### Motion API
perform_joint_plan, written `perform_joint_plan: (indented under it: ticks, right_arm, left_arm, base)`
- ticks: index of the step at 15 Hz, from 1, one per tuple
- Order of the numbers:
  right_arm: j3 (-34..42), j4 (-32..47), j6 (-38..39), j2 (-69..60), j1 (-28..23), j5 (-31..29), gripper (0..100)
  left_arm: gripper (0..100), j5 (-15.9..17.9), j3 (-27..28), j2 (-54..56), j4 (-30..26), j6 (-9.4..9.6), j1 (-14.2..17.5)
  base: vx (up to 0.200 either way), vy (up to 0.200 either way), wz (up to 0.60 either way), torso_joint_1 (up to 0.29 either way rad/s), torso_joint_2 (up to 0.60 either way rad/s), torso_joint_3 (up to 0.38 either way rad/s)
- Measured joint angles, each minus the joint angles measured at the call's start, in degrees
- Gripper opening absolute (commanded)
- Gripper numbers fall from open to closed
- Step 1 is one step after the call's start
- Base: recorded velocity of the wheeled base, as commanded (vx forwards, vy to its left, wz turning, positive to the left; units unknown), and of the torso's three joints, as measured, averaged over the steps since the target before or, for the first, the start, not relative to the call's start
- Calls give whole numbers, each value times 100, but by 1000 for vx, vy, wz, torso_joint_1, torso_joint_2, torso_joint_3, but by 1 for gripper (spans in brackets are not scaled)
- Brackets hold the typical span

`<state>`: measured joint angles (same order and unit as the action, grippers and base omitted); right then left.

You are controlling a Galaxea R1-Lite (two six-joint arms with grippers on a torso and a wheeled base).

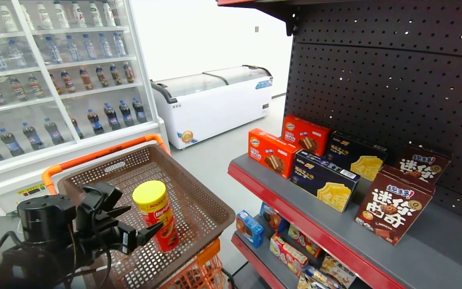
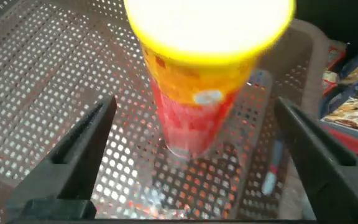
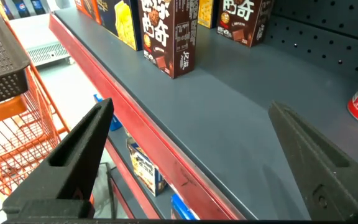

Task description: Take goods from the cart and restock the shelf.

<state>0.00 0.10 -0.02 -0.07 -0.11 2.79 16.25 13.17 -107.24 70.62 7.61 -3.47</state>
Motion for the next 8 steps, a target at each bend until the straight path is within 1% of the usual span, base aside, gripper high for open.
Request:
perform_joint_plan:
  ticks: [3,6,7,8]
  right_arm:
    - [0,0,0,0,0,0,100]
    - [0,0,-2,0,6,0,100]
    - [0,0,-2,0,6,0,100]
    - [0,0,-2,0,4,-1,100]
  left_arm:
    - [100,11,386,-452,24,38,9]
    - [100,28,568,-756,5,40,-38]
    - [100,28,625,-833,5,55,-55]
    - [100,28,681,-919,2,110,-77]
  base:
    - [0,0,0,0,0,0]
    - [0,0,0,0,0,0]
    - [0,0,0,0,0,0]
    - [0,0,0,0,0,0]
